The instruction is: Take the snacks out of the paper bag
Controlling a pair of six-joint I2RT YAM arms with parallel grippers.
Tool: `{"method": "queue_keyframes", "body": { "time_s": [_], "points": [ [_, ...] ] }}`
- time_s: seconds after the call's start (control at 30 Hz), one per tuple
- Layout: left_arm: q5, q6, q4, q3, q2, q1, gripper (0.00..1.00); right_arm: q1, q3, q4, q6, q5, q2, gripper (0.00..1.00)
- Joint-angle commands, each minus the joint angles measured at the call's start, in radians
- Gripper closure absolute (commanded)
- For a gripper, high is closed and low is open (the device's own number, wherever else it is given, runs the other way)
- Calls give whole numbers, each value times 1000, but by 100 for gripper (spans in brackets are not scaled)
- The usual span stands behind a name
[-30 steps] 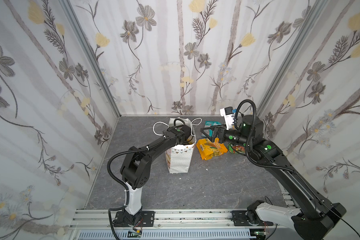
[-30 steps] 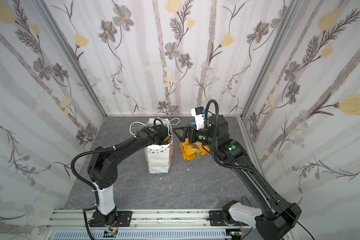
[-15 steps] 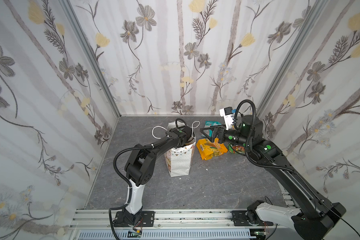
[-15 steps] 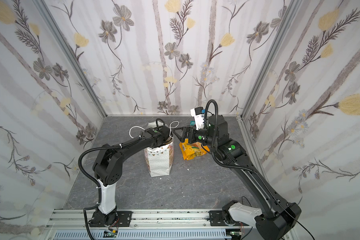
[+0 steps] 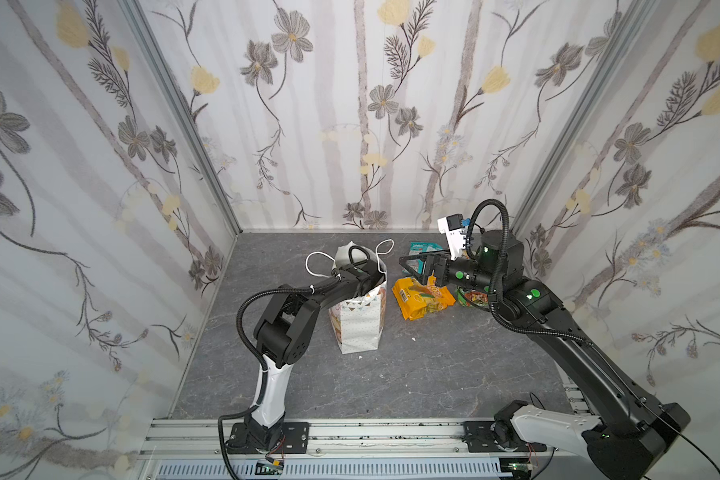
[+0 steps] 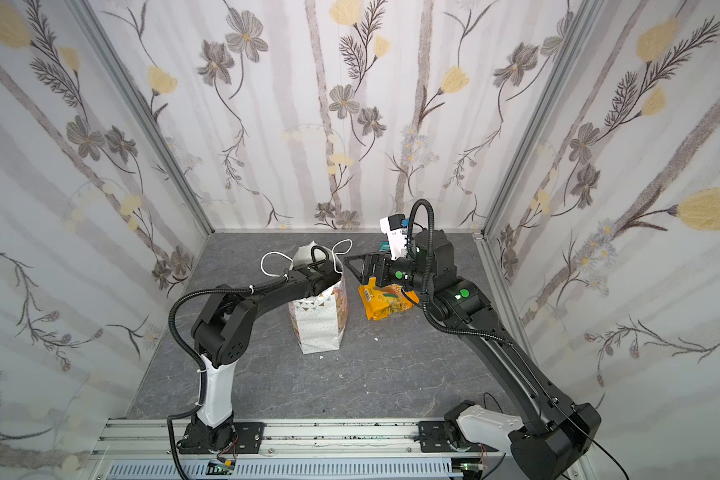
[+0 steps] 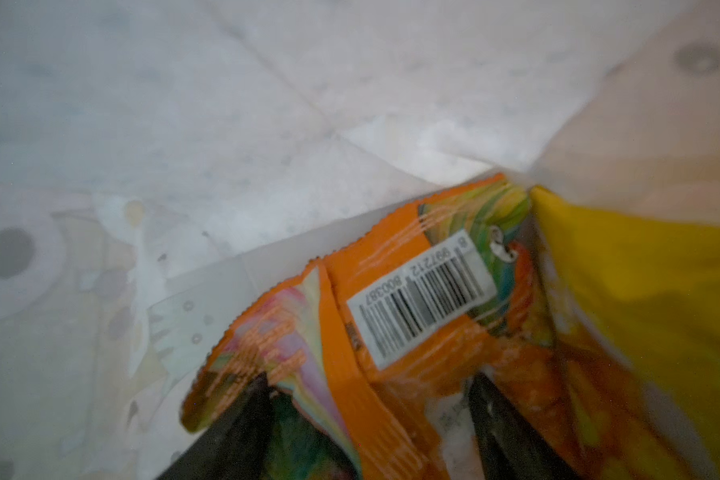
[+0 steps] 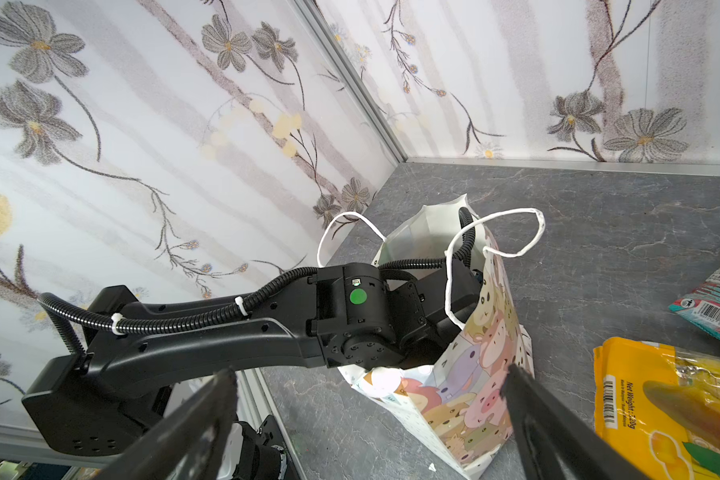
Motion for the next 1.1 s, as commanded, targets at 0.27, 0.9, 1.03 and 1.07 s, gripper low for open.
{"method": "queue_keyframes", "body": {
  "time_s": [0.27,0.9,1.03,1.07],
  "points": [
    [50,-14,-54,7,-17,-1,89,7,6,8,-3,8,7,1],
    [34,2,-145,93,-129,-3,100,12,-32,13,17,52,100,1],
    [48,3,-150,105,-151,-6,100,16,-48,20,26,54,130,1],
    [53,3,-151,108,-159,-8,100,18,-53,26,27,54,139,1]
  ]
}}
